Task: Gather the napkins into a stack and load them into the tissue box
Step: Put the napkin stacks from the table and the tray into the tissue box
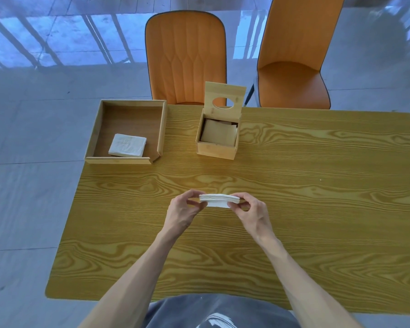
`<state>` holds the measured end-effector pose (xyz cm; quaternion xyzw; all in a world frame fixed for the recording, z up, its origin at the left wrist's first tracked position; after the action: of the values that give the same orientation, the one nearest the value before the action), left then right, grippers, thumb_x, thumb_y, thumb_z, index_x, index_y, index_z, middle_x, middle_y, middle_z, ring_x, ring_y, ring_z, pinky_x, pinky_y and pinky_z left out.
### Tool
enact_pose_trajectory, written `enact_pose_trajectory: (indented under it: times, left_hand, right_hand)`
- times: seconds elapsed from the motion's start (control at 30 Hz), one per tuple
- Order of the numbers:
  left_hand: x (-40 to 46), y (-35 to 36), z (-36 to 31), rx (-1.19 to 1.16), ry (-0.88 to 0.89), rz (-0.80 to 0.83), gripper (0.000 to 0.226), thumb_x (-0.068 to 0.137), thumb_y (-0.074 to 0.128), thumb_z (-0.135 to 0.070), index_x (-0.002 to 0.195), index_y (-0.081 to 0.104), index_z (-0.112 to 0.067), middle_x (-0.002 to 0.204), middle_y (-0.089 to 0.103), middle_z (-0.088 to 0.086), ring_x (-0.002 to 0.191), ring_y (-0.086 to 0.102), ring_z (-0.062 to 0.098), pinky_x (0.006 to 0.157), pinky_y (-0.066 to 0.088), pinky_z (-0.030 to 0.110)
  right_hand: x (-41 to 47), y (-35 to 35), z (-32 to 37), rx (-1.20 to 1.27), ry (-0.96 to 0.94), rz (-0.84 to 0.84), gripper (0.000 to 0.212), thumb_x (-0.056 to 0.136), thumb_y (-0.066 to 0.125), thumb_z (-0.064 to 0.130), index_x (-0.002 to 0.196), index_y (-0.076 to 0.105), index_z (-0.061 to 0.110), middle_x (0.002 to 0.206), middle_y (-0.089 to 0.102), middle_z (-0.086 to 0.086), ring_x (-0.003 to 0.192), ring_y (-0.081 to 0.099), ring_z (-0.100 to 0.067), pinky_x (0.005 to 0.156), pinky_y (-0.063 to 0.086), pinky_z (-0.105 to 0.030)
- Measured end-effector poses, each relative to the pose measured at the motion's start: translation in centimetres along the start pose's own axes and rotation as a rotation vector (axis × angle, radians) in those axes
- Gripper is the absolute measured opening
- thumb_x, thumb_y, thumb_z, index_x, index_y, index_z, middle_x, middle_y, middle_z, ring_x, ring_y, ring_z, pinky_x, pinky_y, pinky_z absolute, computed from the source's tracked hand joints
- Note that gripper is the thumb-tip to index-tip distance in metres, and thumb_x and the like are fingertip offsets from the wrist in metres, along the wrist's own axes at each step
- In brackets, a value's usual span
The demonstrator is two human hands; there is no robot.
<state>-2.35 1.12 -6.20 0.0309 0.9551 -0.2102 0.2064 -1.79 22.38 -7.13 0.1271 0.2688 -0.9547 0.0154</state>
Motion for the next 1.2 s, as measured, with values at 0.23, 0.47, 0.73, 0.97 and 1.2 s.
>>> enact_pose_trajectory:
  times: [0.23,0.47,0.73,0.97,1.2]
  left_hand:
    - [2.8,-1.6,-3.2,-0.043,0.121,-0.068,0.016,0.084,0.075,-0.025,0.1,0.073,-0.025,0.091,0.073,-0.015,0.082,0.068,0.001,0.08,0.058,0.037]
    - [8.7,-4.2,-9.5,-0.038,0.195,-0.132,0.023,0.091,0.066,-0.038,0.108,0.069,-0.024,0.095,0.072,-0.008,0.094,0.068,0.008,0.088,0.058,0.038]
    - [13.2,-4.9,-11.9,0.036,0.099,-0.178,0.037,0.09,0.063,-0.047,0.114,0.072,-0.02,0.102,0.073,-0.004,0.092,0.067,0.016,0.085,0.056,0.043]
    - [14.8,-4.3,-11.7,0.103,0.02,-0.207,0.028,0.088,0.066,-0.044,0.108,0.072,-0.026,0.097,0.073,-0.006,0.089,0.068,0.016,0.079,0.056,0.038]
    - [16.2,-3.9,-11.5,0.261,0.009,-0.267,0.03,0.089,0.068,-0.037,0.115,0.06,-0.025,0.097,0.067,-0.004,0.088,0.064,0.018,0.075,0.054,0.039]
  right_hand:
    - [3.0,-1.4,2.7,0.121,-0.018,-0.017,0.021,0.092,0.069,0.027,0.113,0.07,0.022,0.089,0.074,0.008,0.079,0.07,-0.007,0.073,0.061,-0.036]
    - [9.9,-3.7,7.6,0.131,-0.102,-0.091,0.035,0.095,0.063,0.034,0.122,0.063,0.011,0.091,0.075,-0.003,0.073,0.074,-0.014,0.067,0.062,-0.037]
    - [15.4,-3.9,9.5,0.052,-0.033,-0.155,0.034,0.094,0.06,0.041,0.112,0.068,0.012,0.082,0.072,0.003,0.07,0.067,-0.012,0.067,0.053,-0.032]
    - [16.9,-3.2,9.5,-0.086,0.068,-0.248,0.028,0.092,0.062,0.036,0.104,0.073,0.013,0.097,0.073,0.0,0.087,0.065,-0.016,0.075,0.05,-0.03]
    - [17.5,-2.4,9.4,-0.188,0.12,-0.318,0.025,0.086,0.071,0.029,0.108,0.062,0.019,0.088,0.066,0.004,0.082,0.062,-0.016,0.067,0.048,-0.031]
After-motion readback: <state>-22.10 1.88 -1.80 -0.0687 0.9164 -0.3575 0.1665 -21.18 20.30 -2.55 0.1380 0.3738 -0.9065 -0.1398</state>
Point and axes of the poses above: each hand's wrist, its own x-axis towards the middle knuckle, its own y-axis out of the palm, z = x × y, the point moved 3 cm from there along x, towards the middle knuckle
